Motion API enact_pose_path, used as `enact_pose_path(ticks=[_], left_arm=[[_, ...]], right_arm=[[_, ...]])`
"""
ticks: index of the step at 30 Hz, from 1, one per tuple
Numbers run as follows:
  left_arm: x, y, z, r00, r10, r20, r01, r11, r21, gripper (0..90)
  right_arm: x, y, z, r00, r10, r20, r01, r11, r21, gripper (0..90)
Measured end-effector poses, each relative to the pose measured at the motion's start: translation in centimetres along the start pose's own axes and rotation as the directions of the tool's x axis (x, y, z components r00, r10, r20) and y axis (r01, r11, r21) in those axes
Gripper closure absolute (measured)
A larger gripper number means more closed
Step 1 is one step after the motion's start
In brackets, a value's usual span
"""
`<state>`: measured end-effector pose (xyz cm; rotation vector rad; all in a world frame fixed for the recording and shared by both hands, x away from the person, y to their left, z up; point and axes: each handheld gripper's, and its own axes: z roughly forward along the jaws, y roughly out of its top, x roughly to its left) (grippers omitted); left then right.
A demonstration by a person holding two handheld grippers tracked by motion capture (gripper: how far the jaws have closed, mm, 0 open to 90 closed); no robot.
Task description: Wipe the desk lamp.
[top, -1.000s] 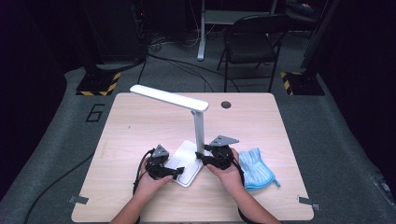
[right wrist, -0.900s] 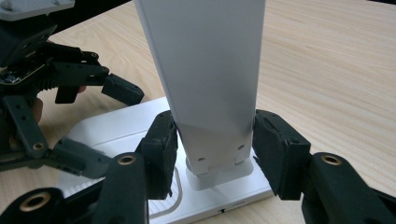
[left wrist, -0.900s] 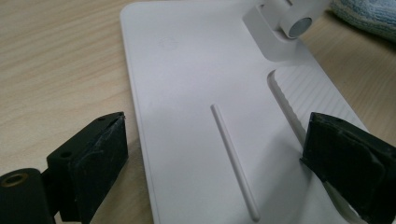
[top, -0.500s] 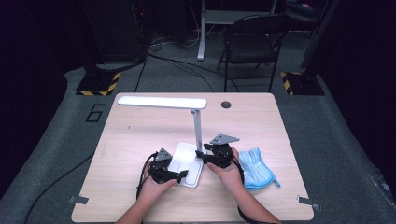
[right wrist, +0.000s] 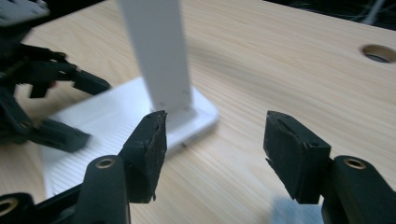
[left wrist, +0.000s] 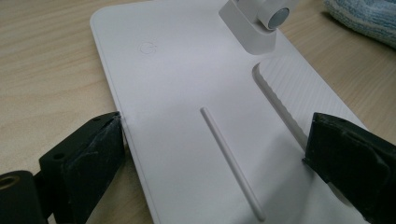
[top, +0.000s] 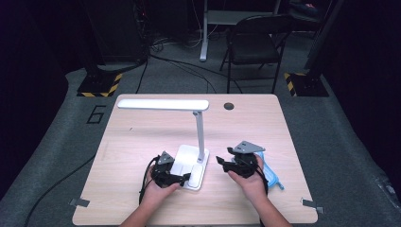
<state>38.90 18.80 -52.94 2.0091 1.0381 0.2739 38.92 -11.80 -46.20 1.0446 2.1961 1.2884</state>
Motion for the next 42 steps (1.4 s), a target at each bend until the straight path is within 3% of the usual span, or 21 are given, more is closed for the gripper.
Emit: enact_pose_path(ticks=[4,9,12,15,18,23,26,33,38,42], left_arm=[[-0.1,0.0,0.0,1.0000,-0.004,-0.002,0.004,1.0000,0.001,4.4],[-0.2,-0.1,0.0,0.9999,-0.010,-0.004,0.010,1.0000,0.000,4.4],[-0.2,0.0,0.0,1.0000,-0.006,-0.006,0.006,1.0000,0.003,4.4],[-0.2,0.0,0.0,1.0000,-0.005,-0.006,0.005,1.0000,0.003,4.4],[-0.2,-0.1,0.0,1.0000,-0.005,-0.006,0.005,1.0000,0.002,4.4],[-0.2,-0.1,0.0,1.0000,-0.003,-0.006,0.003,1.0000,0.000,4.4],[-0.2,-0.1,0.0,1.0000,0.000,-0.004,0.000,1.0000,0.000,4.4],[-0.2,-0.1,0.0,1.0000,-0.001,-0.004,0.001,1.0000,0.000,4.4],[-0.2,-0.1,0.0,1.0000,-0.003,-0.003,0.003,1.0000,-0.001,4.4],[-0.3,-0.1,-0.1,0.9999,-0.005,-0.010,0.005,1.0000,-0.002,4.4]], right_arm=[[-1.7,-1.7,-2.1,0.9974,0.033,0.064,-0.034,0.999,0.012,37.9],[-3.3,-4.1,-4.0,0.9879,0.070,0.139,-0.078,0.995,0.056,33.3],[-4.0,-5.9,-4.1,0.9783,0.091,0.186,-0.106,0.992,0.073,30.4],[-4.4,-7.0,-3.6,0.9733,0.125,0.192,-0.148,0.983,0.110,26.9],[-4.6,-7.3,-3.3,0.9708,0.124,0.205,-0.154,0.979,0.135,23.9],[-5.0,-7.6,-3.7,0.9540,0.143,0.264,-0.182,0.975,0.131,21.1],[-5.6,-8.2,-3.5,0.9534,0.183,0.240,-0.223,0.963,0.152,19.5],[-4.9,-8.3,-3.6,0.9574,0.165,0.237,-0.205,0.967,0.153,19.1],[-4.9,-8.7,-3.1,0.9612,0.116,0.250,-0.161,0.972,0.168,20.1],[-4.2,-8.4,-2.9,0.9599,0.102,0.261,-0.153,0.971,0.184,29.3]])
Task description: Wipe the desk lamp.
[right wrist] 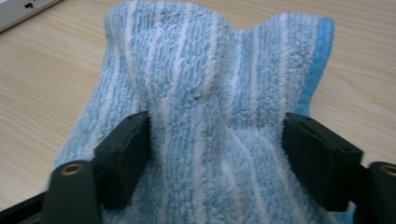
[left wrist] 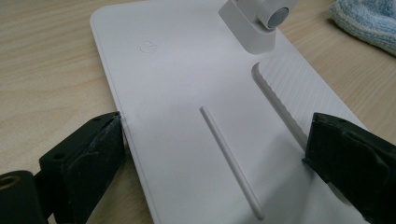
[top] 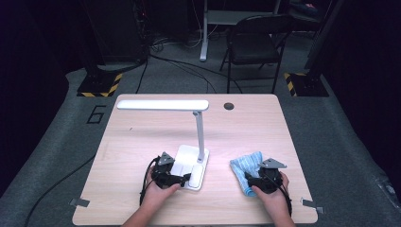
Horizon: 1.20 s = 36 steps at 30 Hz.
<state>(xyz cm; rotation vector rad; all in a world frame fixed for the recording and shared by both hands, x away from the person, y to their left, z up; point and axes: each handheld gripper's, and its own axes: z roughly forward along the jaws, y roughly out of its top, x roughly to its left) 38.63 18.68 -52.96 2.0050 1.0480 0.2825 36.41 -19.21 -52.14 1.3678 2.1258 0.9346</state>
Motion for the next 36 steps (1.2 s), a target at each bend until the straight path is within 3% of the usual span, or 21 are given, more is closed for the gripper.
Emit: enact_pose_path(ticks=[1,2,8,14,16,20,26,36], left_arm=[[0.0,0.0,0.0,1.0000,-0.001,0.000,0.001,1.0000,-0.002,4.4],[0.0,0.0,0.0,1.0000,-0.003,0.000,0.003,1.0000,-0.001,4.4],[-0.3,0.0,0.1,0.9999,-0.010,-0.008,0.010,0.9999,-0.005,4.3],[-0.7,0.0,0.2,0.9998,-0.012,-0.017,0.012,0.9999,-0.003,3.4],[-0.8,0.0,0.2,0.9998,-0.011,-0.019,0.011,0.9999,-0.003,3.3],[-0.8,-0.1,0.1,0.9998,-0.014,-0.015,0.014,0.9999,-0.001,3.1],[-1.1,-0.2,0.0,0.9999,-0.004,-0.012,0.004,0.9999,0.010,1.8],[-1.5,-0.3,0.1,0.9991,-0.026,-0.033,0.026,0.9996,0.006,0.0]], right_arm=[[0.0,0.1,-0.1,0.9997,-0.026,-0.006,0.026,1.000,0.004,33.4],[0.3,0.1,-0.1,0.9999,-0.013,-0.009,0.013,1.000,0.007,36.8],[1.3,0.6,0.3,0.9985,-0.043,-0.035,0.042,0.999,-0.010,52.9],[2.4,1.8,1.1,0.9959,-0.015,-0.089,0.013,1.000,-0.019,62.4],[3.2,2.3,1.4,0.9937,-0.002,-0.112,0.000,1.000,-0.019,63.0],[5.1,3.4,2.2,0.9914,-0.022,-0.129,0.016,0.999,-0.044,63.7],[7.6,4.7,3.7,0.9834,0.026,-0.179,-0.033,0.999,-0.037,63.4],[10.4,4.6,3.8,0.9772,-0.044,-0.207,0.040,0.999,-0.022,63.4]])
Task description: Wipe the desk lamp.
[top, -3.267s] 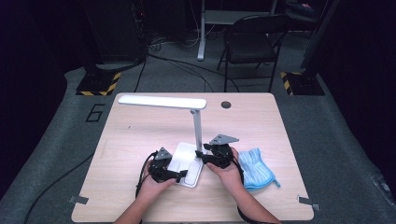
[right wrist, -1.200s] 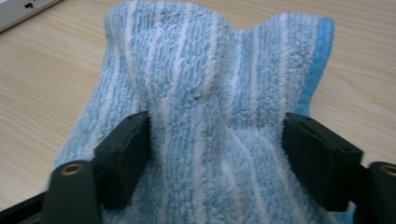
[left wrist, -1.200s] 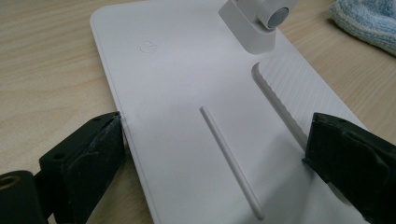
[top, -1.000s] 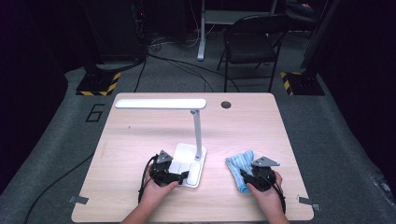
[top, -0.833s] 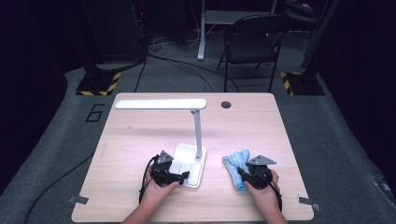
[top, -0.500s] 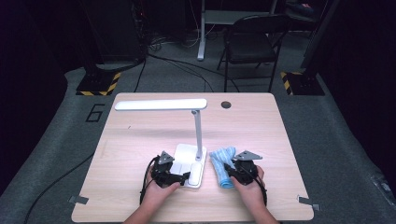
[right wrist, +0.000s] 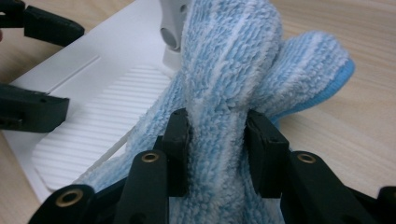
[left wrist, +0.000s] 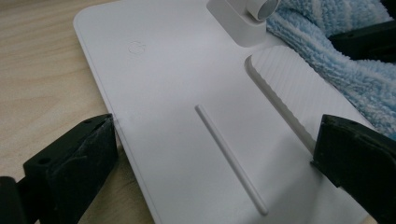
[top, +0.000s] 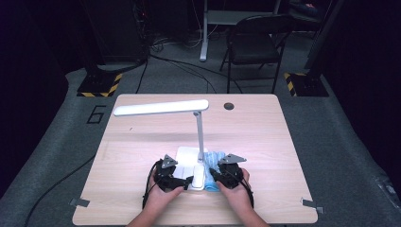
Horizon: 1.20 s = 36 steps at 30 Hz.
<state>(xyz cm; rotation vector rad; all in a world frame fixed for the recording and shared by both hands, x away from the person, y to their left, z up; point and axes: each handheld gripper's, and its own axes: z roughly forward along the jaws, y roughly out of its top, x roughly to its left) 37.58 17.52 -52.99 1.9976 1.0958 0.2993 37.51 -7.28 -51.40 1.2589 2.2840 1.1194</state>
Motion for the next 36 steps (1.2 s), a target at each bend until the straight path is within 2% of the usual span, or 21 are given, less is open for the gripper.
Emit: enact_pose_path(ticks=[2,6,8,12,15,18,22,26,30,31,32,34,36], left_arm=[[0.0,0.0,0.0,1.0000,0.007,-0.005,-0.007,1.0000,0.001,0.0],[0.0,0.0,0.0,0.9999,-0.004,-0.011,0.004,1.0000,-0.002,0.0],[0.0,0.0,0.0,0.9999,-0.005,-0.012,0.005,1.0000,-0.002,0.0],[0.0,0.0,0.0,0.9999,-0.004,-0.011,0.004,1.0000,-0.002,0.0],[0.0,0.0,0.0,0.9999,-0.003,-0.011,0.003,1.0000,-0.002,0.0],[-0.1,0.0,0.0,0.9999,-0.003,-0.012,0.003,1.0000,-0.002,0.0],[0.0,0.0,0.0,0.9999,0.003,-0.012,-0.003,1.0000,-0.006,0.1],[0.0,0.0,0.1,0.9999,0.005,-0.014,-0.005,1.0000,-0.005,0.0],[0.0,0.1,0.1,0.9999,0.001,-0.015,-0.001,1.0000,-0.006,0.0],[0.0,0.1,0.1,0.9999,-0.001,-0.014,0.001,1.0000,-0.004,0.0],[0.0,0.1,0.1,0.9999,-0.001,-0.016,0.001,1.0000,-0.004,0.0],[0.0,0.1,0.1,0.9998,0.000,-0.020,0.000,1.0000,-0.004,0.0],[0.0,0.1,0.1,0.9998,-0.002,-0.021,0.002,1.0000,-0.004,0.0]], right_arm=[[0.4,-0.2,-0.2,0.9997,-0.023,-0.004,0.023,1.000,0.007,63.5],[1.1,-0.7,-0.8,0.9988,-0.045,-0.020,0.045,0.999,0.012,63.5],[1.6,-1.1,-1.2,0.9989,-0.028,-0.037,0.029,0.999,0.017,63.6],[2.3,-1.6,-1.8,0.9970,-0.045,-0.062,0.047,0.999,0.020,63.6],[2.5,-1.9,-2.0,0.9967,-0.019,-0.079,0.021,1.000,0.019,63.6],[2.7,-2.2,-2.0,0.9967,-0.035,-0.073,0.036,0.999,0.012,63.7],[2.3,-1.9,-1.5,0.9963,-0.045,-0.073,0.047,0.999,0.015,63.8],[2.0,-1.5,-1.0,0.9978,-0.051,-0.043,0.051,0.999,0.010,63.1],[1.4,-0.9,-0.5,0.9995,-0.020,-0.026,0.020,1.000,0.009,62.2],[1.2,-0.8,-0.4,0.9994,-0.026,-0.024,0.026,1.000,0.012,62.1],[1.1,-0.7,-0.2,0.9998,-0.007,-0.016,0.007,1.000,0.006,62.0],[0.5,-0.3,0.1,0.9999,-0.009,-0.007,0.009,1.000,0.006,61.7],[0.3,0.0,0.6,0.9994,0.033,0.004,-0.033,0.999,-0.006,61.1]])
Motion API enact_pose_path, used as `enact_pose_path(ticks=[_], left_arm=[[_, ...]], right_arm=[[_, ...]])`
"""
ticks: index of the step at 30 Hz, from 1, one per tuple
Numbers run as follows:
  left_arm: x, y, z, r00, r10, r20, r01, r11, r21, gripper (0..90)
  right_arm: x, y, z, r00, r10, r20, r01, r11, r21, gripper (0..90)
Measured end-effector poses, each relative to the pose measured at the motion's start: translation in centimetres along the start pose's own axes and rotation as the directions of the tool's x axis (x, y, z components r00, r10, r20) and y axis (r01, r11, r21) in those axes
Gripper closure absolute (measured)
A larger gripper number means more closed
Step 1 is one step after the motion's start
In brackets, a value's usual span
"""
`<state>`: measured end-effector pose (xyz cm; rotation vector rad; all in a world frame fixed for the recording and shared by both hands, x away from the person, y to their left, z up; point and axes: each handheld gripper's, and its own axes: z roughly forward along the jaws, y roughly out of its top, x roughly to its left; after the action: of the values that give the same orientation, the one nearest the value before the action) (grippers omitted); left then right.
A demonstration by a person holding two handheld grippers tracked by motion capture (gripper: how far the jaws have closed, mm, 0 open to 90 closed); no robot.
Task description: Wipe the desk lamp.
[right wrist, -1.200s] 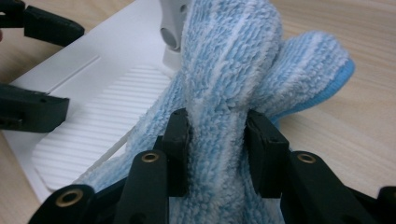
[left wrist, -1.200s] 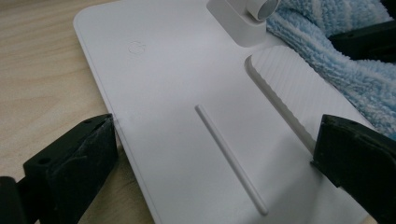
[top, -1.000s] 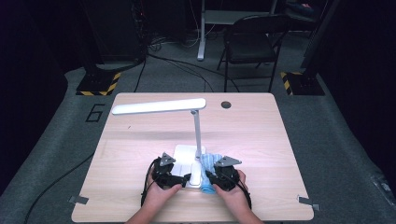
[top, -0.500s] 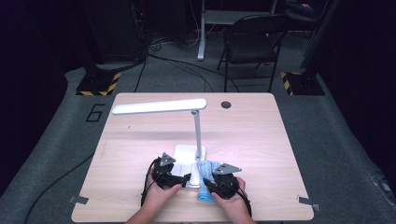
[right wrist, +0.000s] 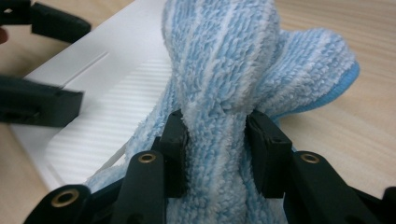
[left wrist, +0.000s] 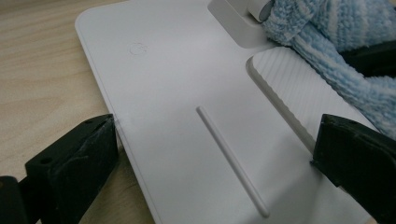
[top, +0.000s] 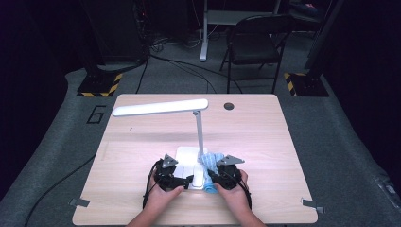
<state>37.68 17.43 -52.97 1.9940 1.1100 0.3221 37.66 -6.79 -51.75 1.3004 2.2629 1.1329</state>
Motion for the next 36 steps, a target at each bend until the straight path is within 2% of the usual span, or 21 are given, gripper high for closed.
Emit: enact_pose_path(ticks=[2,3,4,7,11,15,22,25,26,27,28,32,36], left_arm=[[0.0,0.0,0.0,1.0000,-0.004,-0.002,0.004,1.0000,-0.001,0.0],[0.0,0.0,0.0,1.0000,-0.005,-0.003,0.005,1.0000,-0.001,0.0],[-0.1,0.0,0.0,0.9999,-0.008,-0.006,0.008,1.0000,-0.002,0.0],[0.0,0.1,0.1,0.9998,-0.015,-0.011,0.015,0.9999,-0.008,0.0],[0.0,0.1,0.2,0.9997,-0.021,-0.014,0.021,0.9997,-0.009,0.0],[-0.1,0.1,0.2,0.9995,-0.025,-0.018,0.025,0.9996,-0.011,0.0],[0.0,0.1,0.1,0.9997,-0.019,-0.018,0.019,0.9998,-0.009,1.0],[0.0,0.0,0.1,0.9994,-0.029,-0.017,0.029,0.9995,-0.014,1.7],[0.0,0.0,0.0,0.9995,-0.028,-0.017,0.028,0.9995,-0.013,2.1],[0.0,0.0,0.0,0.9995,-0.028,-0.017,0.028,0.9995,-0.013,2.1],[0.0,0.0,0.0,0.9995,-0.027,-0.017,0.027,0.9996,-0.013,2.1],[0.0,0.0,0.1,0.9997,-0.021,-0.015,0.021,0.9997,-0.013,2.0],[0.1,0.0,0.1,0.9997,-0.018,-0.014,0.018,0.9998,-0.012,2.0]], right_arm=[[-0.5,0.3,0.5,0.9999,0.008,0.014,-0.008,1.000,-0.017,60.4],[-0.6,0.5,0.7,0.9993,0.032,0.018,-0.032,0.999,-0.018,60.3],[-0.8,0.7,0.9,0.9992,0.023,0.034,-0.023,1.000,-0.015,60.2],[-1.0,1.4,1.4,0.9975,0.057,0.042,-0.057,0.998,-0.014,60.1],[-0.8,1.4,1.5,0.9982,0.036,0.049,-0.036,0.999,-0.011,62.9],[-0.1,0.7,0.8,0.9994,0.011,0.032,-0.011,1.000,-0.005,64.1],[1.7,-1.1,-1.6,0.9978,-0.035,-0.056,0.036,0.999,0.028,64.1],[2.2,-1.8,-2.4,0.9951,-0.035,-0.093,0.038,0.999,0.036,63.1],[2.3,-2.0,-2.5,0.9939,-0.019,-0.109,0.023,0.999,0.039,62.8],[2.4,-2.1,-2.6,0.9940,-0.018,-0.108,0.021,1.000,0.023,62.7],[2.5,-2.2,-2.7,0.9934,-0.028,-0.112,0.032,0.999,0.036,62.6],[2.1,-2.1,-2.3,0.9922,-0.050,-0.114,0.054,0.998,0.025,62.1],[2.0,-2.0,-2.1,0.9924,-0.077,-0.096,0.079,0.997,0.018,61.7]])
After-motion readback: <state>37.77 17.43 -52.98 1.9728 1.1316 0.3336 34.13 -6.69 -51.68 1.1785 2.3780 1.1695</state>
